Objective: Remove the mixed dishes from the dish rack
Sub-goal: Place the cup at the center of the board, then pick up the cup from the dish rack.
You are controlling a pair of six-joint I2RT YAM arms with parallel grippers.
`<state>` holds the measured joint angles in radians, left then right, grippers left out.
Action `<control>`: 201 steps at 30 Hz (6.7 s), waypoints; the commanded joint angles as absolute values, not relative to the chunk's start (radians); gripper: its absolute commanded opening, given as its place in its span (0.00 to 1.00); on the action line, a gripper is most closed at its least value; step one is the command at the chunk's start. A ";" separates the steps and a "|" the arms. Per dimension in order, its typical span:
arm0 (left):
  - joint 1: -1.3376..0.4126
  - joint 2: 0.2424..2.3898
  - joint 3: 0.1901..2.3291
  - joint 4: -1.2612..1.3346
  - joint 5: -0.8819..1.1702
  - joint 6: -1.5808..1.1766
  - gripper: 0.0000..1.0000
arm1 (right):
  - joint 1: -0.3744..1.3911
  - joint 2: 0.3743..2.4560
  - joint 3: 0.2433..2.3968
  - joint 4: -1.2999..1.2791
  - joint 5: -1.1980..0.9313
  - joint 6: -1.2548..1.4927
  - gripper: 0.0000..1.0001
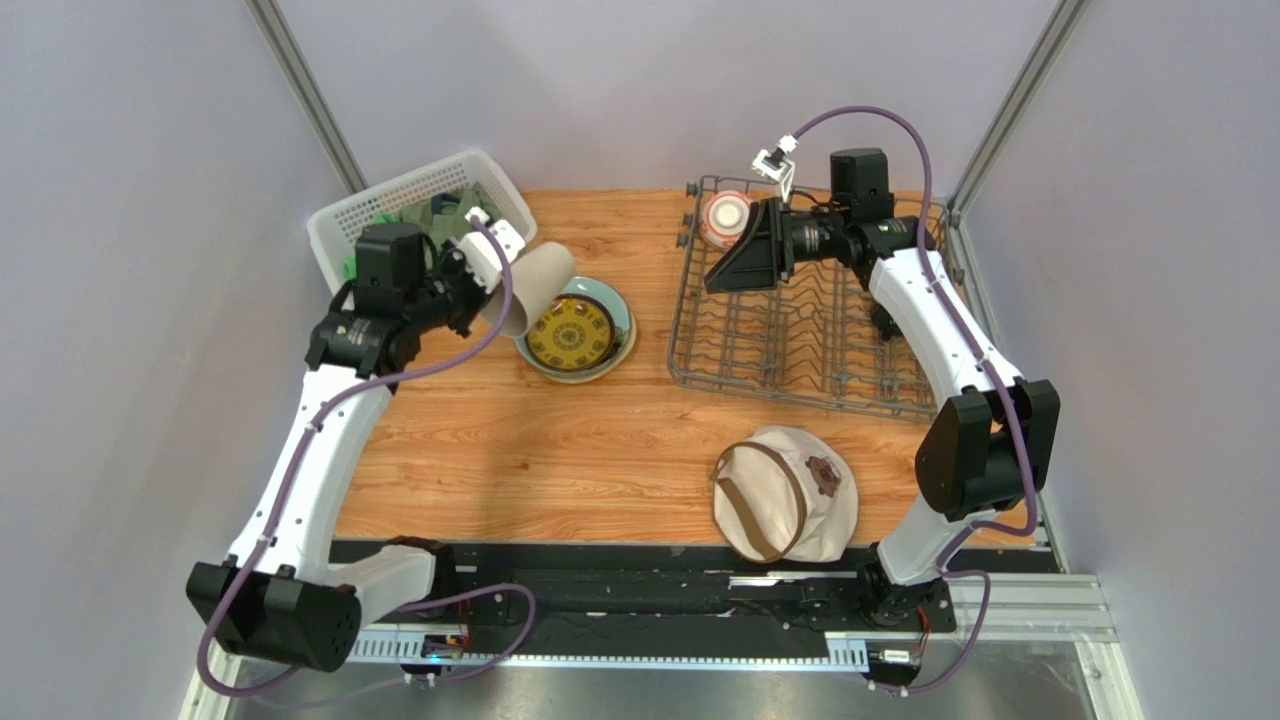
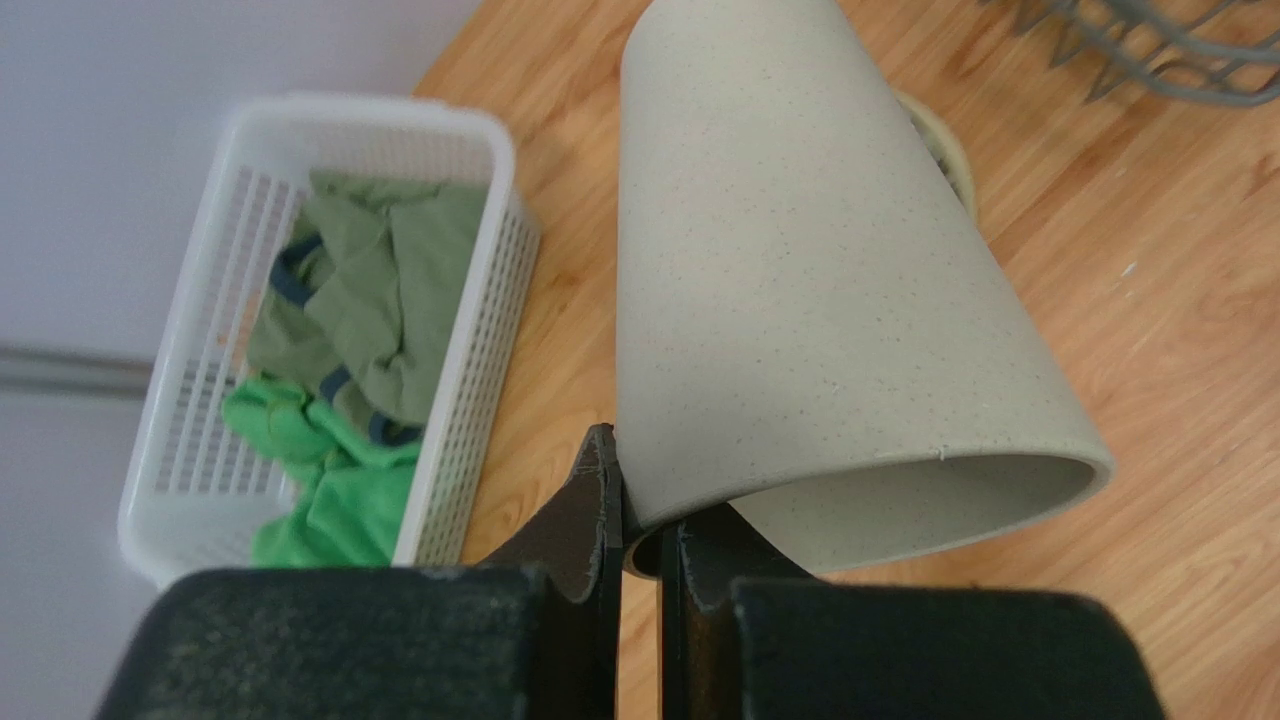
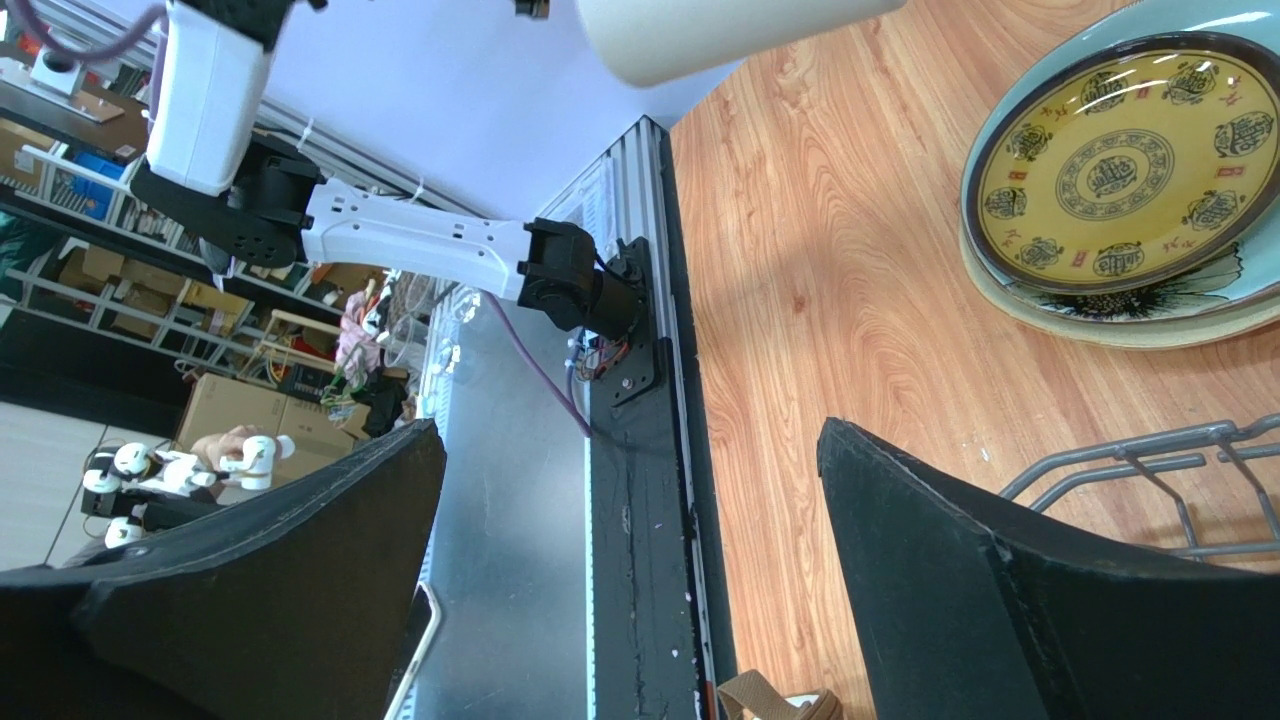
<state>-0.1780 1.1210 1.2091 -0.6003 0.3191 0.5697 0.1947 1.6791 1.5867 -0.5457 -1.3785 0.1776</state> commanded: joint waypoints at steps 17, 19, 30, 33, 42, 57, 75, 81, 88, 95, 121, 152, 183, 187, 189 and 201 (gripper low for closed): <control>0.115 1.739 1.718 -1.373 0.226 0.804 0.00 | 0.195 1.672 1.634 -0.558 -1.393 0.164 0.99; 0.115 1.782 1.730 -1.385 0.210 0.811 0.00 | 0.195 1.669 1.634 -0.558 -1.393 0.161 0.99; 0.115 1.933 1.884 -1.514 0.124 0.830 0.00 | 0.195 1.663 1.626 -0.557 -1.393 0.160 0.99; 0.115 1.970 1.914 -1.546 0.095 0.831 0.00 | 0.196 1.660 1.625 -0.558 -1.394 0.158 0.99; 0.115 2.052 2.009 -1.632 0.066 0.841 0.00 | 0.196 1.661 1.623 -0.561 -1.393 0.155 0.99; 0.106 2.072 2.003 -1.680 0.071 0.862 0.00 | 0.196 1.667 1.623 -0.566 -1.387 0.152 0.99; 0.069 2.052 1.944 -1.675 0.095 0.842 0.02 | 0.196 1.658 1.609 -0.566 -1.387 0.146 0.99; 0.069 2.046 1.917 -1.663 0.087 0.839 0.24 | 0.196 1.657 1.608 -0.566 -1.387 0.144 0.99; 0.069 2.042 1.919 -1.651 0.090 0.836 0.36 | 0.196 1.654 1.605 -0.566 -1.384 0.143 0.99; 0.067 2.042 1.936 -1.647 0.100 0.831 0.40 | 0.196 1.651 1.601 -0.566 -1.379 0.141 0.99; 0.058 2.023 2.059 -1.629 0.158 0.810 0.63 | 0.196 1.649 1.661 -0.733 -1.174 -0.023 0.99; 0.058 1.641 1.833 -1.210 0.396 0.589 0.95 | 0.045 1.646 1.531 -0.678 0.193 -0.006 1.00; 0.058 1.543 1.669 -1.167 0.433 0.583 0.97 | -0.137 1.848 1.431 -0.632 0.153 0.137 0.89; 0.058 1.545 1.667 -1.169 0.437 0.586 0.97 | -0.137 1.858 1.427 -0.614 0.155 0.132 0.82; 0.058 1.546 1.666 -1.169 0.439 0.584 0.97 | -0.137 1.859 1.422 -0.606 0.156 0.129 0.79; 0.058 1.551 1.628 -1.150 0.434 0.587 0.97 | -0.135 1.853 1.355 -0.494 0.195 0.118 0.60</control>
<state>0.0650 1.5738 1.6409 -1.1736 0.4141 0.5842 -0.1326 1.8481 1.3617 -0.5674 0.1627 0.1188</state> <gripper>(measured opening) 0.967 0.620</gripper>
